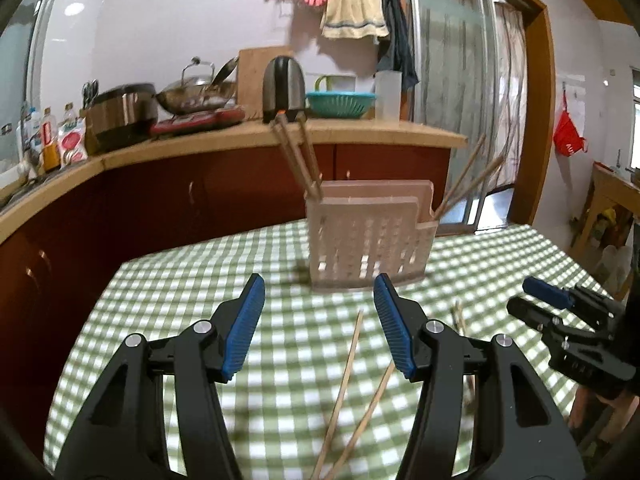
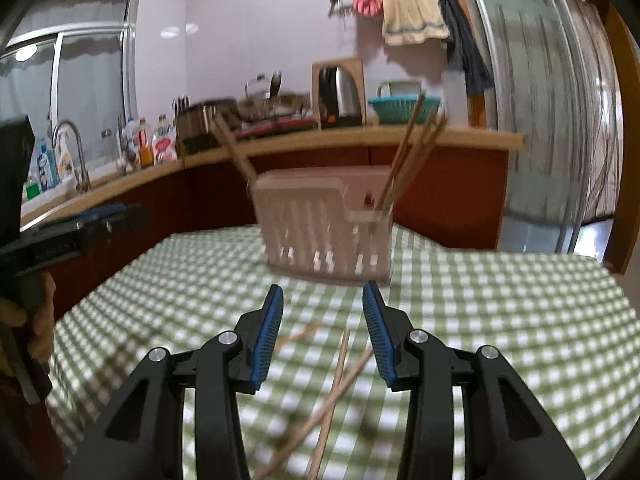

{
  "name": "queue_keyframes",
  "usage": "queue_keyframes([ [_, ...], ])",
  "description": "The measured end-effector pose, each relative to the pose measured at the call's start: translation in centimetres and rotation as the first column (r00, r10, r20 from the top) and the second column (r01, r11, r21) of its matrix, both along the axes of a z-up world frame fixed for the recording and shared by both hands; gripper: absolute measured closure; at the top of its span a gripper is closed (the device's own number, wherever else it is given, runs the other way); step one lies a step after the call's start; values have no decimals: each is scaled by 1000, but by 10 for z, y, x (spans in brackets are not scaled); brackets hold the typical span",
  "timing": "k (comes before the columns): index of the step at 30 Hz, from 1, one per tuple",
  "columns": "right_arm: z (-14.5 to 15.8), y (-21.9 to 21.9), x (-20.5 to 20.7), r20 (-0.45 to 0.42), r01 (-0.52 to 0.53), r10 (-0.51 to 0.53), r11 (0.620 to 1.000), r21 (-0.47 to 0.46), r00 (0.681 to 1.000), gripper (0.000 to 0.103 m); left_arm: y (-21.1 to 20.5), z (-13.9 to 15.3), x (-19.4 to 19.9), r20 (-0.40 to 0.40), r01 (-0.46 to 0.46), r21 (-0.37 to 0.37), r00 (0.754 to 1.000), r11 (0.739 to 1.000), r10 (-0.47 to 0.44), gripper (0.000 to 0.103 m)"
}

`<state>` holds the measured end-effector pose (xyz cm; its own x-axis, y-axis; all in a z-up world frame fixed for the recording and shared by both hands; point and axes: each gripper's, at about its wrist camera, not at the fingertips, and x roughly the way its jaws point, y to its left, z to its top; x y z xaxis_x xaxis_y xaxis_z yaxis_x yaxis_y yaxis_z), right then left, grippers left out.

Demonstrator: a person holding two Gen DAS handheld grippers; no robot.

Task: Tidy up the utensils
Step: 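Move both open tools back over the remaining chopsticks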

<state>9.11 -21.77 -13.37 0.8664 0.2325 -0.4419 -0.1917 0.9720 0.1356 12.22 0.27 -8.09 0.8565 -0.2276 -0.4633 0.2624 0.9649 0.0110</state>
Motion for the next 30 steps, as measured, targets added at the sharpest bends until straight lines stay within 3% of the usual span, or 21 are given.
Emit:
queue_keyframes([
  [5, -30, 10, -13, -106, -50, 49, 999, -8, 993, 79, 13, -18, -15, -49, -33, -6, 998, 999, 33, 48],
  [8, -44, 17, -18, -144, -70, 67, 997, -19, 987, 84, 20, -26, -21, -72, -50, -5, 996, 999, 50, 48],
  [21, -73, 21, -13, -257, -63, 53, 997, -33, 965, 84, 28, -37, -23, -102, -71, -23, 992, 997, 68, 48],
  [30, -73, 29, -13, -259, -93, 69, 992, -81, 963, 84, 25, -45, -19, -126, -65, -25, 990, 998, 61, 48],
])
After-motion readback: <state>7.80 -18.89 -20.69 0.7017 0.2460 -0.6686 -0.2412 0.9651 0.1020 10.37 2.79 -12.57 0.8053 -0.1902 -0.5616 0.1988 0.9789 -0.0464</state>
